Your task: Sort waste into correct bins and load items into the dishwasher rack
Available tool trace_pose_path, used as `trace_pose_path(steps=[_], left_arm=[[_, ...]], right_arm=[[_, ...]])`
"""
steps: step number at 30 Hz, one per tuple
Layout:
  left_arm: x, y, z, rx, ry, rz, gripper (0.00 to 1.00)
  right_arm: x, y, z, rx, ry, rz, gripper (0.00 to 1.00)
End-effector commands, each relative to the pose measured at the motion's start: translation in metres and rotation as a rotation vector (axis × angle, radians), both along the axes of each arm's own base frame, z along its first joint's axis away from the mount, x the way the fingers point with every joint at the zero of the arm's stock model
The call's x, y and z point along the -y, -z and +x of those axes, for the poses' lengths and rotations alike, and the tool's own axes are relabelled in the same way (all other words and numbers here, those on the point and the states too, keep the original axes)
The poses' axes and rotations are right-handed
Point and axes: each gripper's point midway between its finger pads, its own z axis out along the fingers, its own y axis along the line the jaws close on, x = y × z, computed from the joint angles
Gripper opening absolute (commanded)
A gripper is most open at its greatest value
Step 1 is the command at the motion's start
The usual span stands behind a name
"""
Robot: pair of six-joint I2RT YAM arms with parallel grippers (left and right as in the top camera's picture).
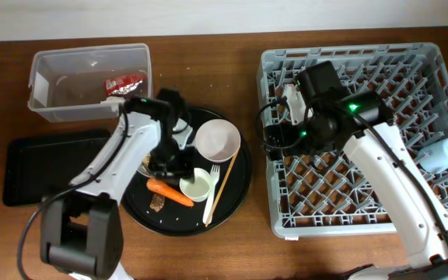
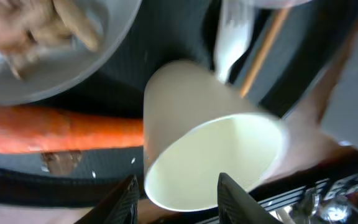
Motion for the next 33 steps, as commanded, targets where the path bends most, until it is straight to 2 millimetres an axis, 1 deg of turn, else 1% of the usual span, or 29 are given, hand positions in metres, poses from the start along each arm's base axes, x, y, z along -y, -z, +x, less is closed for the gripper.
trace_pose_path(steps=[1,3,4,5,6,7,8,9,10,11,12,13,14,15,16,17,18,20,21,22,23,27,28,29,31,33], left_arm=[[-0.016,0.026,-0.008,-0.013,-0.047,0.098,0.36],[-0.016,0.028,-0.008,-0.013,-0.046,0.096,0.00],[-0.011,0.020,-0.004,-0.004,-0.039,0.063,0.00],[-0.001,-0.008,0.009,0.028,-0.003,-0.041,0.00],[0.007,-0.034,0.020,0.070,0.028,-0.139,0.00],[0.010,-0.080,0.041,0.166,0.052,-0.282,0.00],[0.016,-0.115,0.058,0.261,0.076,-0.439,0.00],[0.031,-0.146,0.068,0.358,0.137,-0.648,0.00],[0.045,-0.177,0.072,0.433,0.173,-0.885,0.00],[0.053,-0.195,0.072,0.478,0.204,-1.025,0.00],[0.067,-0.207,0.071,0.489,0.238,-1.134,0.00],[0.075,-0.210,0.069,0.489,0.258,-1.171,0.00],[0.088,-0.212,0.065,0.485,0.298,-1.209,0.00],[0.100,-0.212,0.059,0.479,0.338,-1.219,0.00],[0.106,-0.212,0.057,0.475,0.355,-1.223,0.00],[0.113,-0.211,0.052,0.464,0.376,-1.230,0.00],[0.114,-0.211,0.051,0.460,0.377,-1.231,0.01],[0.114,-0.211,0.051,0.460,0.377,-1.231,0.01],[0.114,-0.211,0.051,0.458,0.376,-1.231,0.01],[0.115,-0.211,0.050,0.454,0.377,-1.231,0.01],[0.115,-0.211,0.050,0.455,0.377,-1.231,0.01],[0.117,-0.211,0.048,0.447,0.379,-1.232,0.01],[0.120,-0.211,0.046,0.442,0.387,-1.234,0.01],[0.125,-0.210,0.042,0.433,0.403,-1.231,0.01],[0.130,-0.210,0.038,0.424,0.416,-1.235,0.01],[0.130,-0.210,0.038,0.424,0.416,-1.235,0.01]], right_arm=[[0.005,0.001,0.001,-0.002,0.018,-0.018,0.99],[0.005,0.001,0.000,-0.006,0.018,-0.020,0.99],[0.006,0.002,-0.001,-0.010,0.019,-0.025,0.99],[0.012,0.003,-0.001,-0.010,0.028,-0.058,0.99],[0.025,0.005,0.001,-0.003,0.053,-0.118,0.98],[0.047,0.006,0.008,-0.004,0.121,-0.135,0.99],[0.063,0.004,0.015,-0.009,0.183,-0.089,0.99],[0.067,-0.001,0.022,-0.006,0.193,0.016,0.99],[0.050,-0.018,0.027,0.036,0.074,0.240,0.99],[0.027,-0.050,0.024,0.122,-0.110,0.498,0.99],[0.008,-0.092,0.014,0.234,-0.273,0.761,0.99],[-0.001,-0.107,0.009,0.277,-0.339,0.847,0.99],[-0.010,-0.112,0.004,0.282,-0.373,0.882,0.99],[-0.018,-0.113,0.001,0.280,-0.402,0.887,0.99],[-0.027,-0.117,-0.003,0.281,-0.435,0.911,0.99],[-0.039,-0.131,-0.009,0.300,-0.494,0.987,0.99],[-0.045,-0.136,-0.013,0.303,-0.522,1.017,0.99],[-0.056,-0.136,-0.019,0.291,-0.558,1.025,0.99],[-0.062,-0.137,-0.023,0.289,-0.584,1.028,0.96],[-0.063,-0.137,-0.024,0.287,-0.588,1.029,0.68],[-0.063,-0.137,-0.024,0.286,-0.587,1.029,0.61],[-0.064,-0.139,-0.024,0.292,-0.593,1.040,0.61],[-0.064,-0.139,-0.023,0.302,-0.598,1.038,0.62],[-0.064,-0.142,-0.022,0.319,-0.610,1.047,0.65],[-0.064,-0.144,-0.020,0.345,-0.628,1.053,0.65],[-0.065,-0.146,-0.021,0.346,-0.632,1.064,0.65]])
